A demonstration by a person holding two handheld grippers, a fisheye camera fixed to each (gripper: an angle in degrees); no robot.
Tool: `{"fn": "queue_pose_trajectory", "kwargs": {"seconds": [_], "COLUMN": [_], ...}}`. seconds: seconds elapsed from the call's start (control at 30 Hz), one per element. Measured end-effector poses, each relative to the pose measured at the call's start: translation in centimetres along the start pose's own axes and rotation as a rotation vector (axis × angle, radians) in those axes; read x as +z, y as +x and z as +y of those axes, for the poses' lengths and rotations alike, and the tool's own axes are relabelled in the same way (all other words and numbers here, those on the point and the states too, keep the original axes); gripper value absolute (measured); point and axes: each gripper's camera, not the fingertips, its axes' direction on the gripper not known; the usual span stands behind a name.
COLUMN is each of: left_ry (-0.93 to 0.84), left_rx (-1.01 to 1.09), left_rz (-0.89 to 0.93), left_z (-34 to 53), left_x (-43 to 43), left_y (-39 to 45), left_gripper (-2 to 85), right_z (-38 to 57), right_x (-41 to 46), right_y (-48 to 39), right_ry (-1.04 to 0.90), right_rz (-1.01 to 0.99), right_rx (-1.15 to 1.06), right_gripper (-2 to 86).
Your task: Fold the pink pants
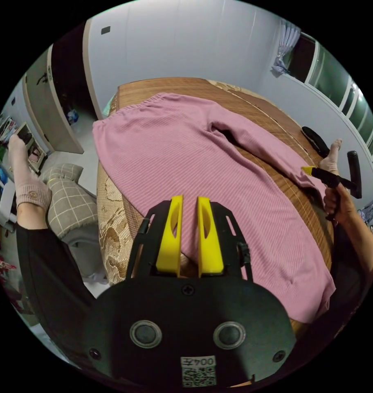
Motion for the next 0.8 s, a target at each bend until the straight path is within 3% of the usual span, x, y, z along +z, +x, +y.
{"fn": "queue_pose_trajectory", "kwargs": {"seconds": [0.13, 0.33, 0.53, 0.67, 0.8], "left_ry": [0.005, 0.018, 0.021, 0.021, 0.018], "left_rx": [-0.006, -0.044, -0.053, -0.053, -0.057], "left_rz": [0.035, 0.107, 0.114, 0.104, 0.118], "left_z": [0.3, 0.8, 1.1, 1.3, 1.4], "left_x": [-0.2, -0.6, -1.0, -1.2, -1.3], "left_y": [-1.2, -3.7, -5.0, -5.5, -6.2], "left_gripper": [4.0, 2.7, 2.4, 2.5, 2.6], "right_z": [-2.3, -6.5, -8.2, -8.1, -8.1], "right_x": [3.4, 9.5, 13.4, 14.9, 14.7], "right_y": [-3.8, -7.8, -9.8, -10.8, -9.5], "right_ry": [0.006, -0.035, -0.098, -0.133, -0.119], "right_rz": [-0.108, -0.093, -0.024, 0.105, 0.129], "right_rx": [-0.005, 0.020, -0.008, -0.059, -0.041], "right_gripper": [8.4, 8.2, 9.2, 3.7, 4.0]}}
